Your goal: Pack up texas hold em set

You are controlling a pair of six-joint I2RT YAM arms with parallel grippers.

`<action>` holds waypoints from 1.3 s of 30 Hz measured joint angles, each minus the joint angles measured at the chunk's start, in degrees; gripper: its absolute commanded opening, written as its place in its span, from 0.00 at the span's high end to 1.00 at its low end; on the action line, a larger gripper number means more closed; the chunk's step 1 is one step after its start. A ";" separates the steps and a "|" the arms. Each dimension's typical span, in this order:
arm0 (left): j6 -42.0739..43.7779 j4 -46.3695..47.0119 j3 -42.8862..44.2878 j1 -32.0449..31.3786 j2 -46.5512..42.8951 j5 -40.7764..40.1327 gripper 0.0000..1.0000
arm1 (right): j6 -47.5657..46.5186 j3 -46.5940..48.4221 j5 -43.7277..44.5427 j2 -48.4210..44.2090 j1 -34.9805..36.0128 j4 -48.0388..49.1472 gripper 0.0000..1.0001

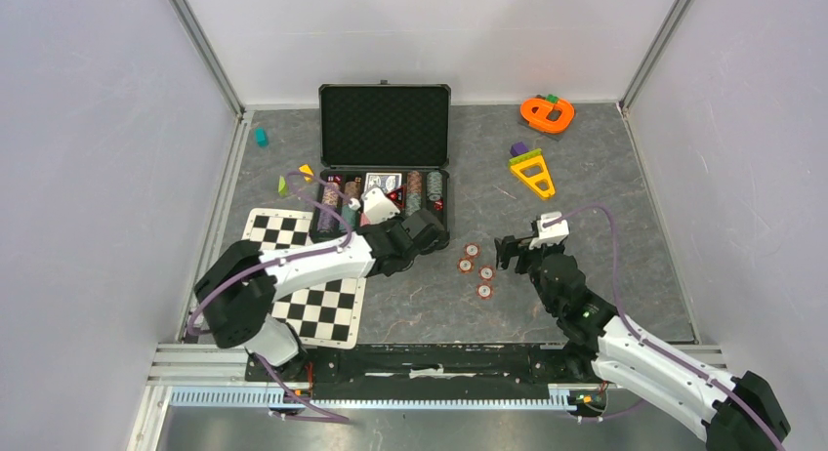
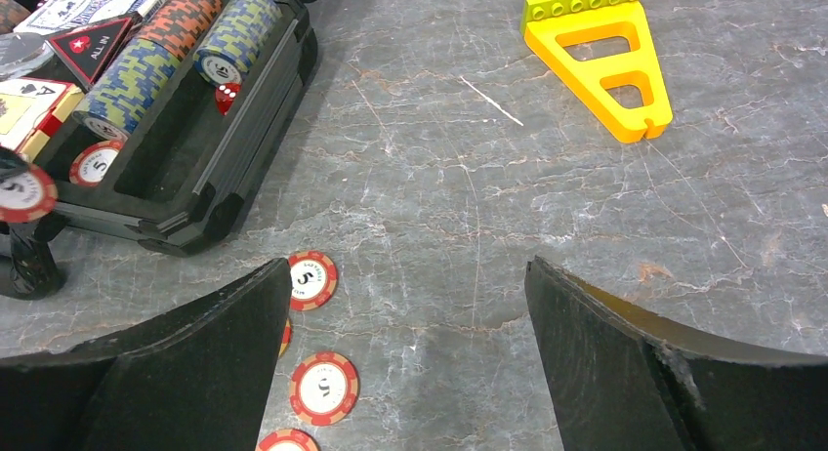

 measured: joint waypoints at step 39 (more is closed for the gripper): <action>17.51 2.54 -0.39 4.59 -4.04 8.63 0.61 | 2.84 16.87 -13.29 23.82 -0.02 -19.43 0.17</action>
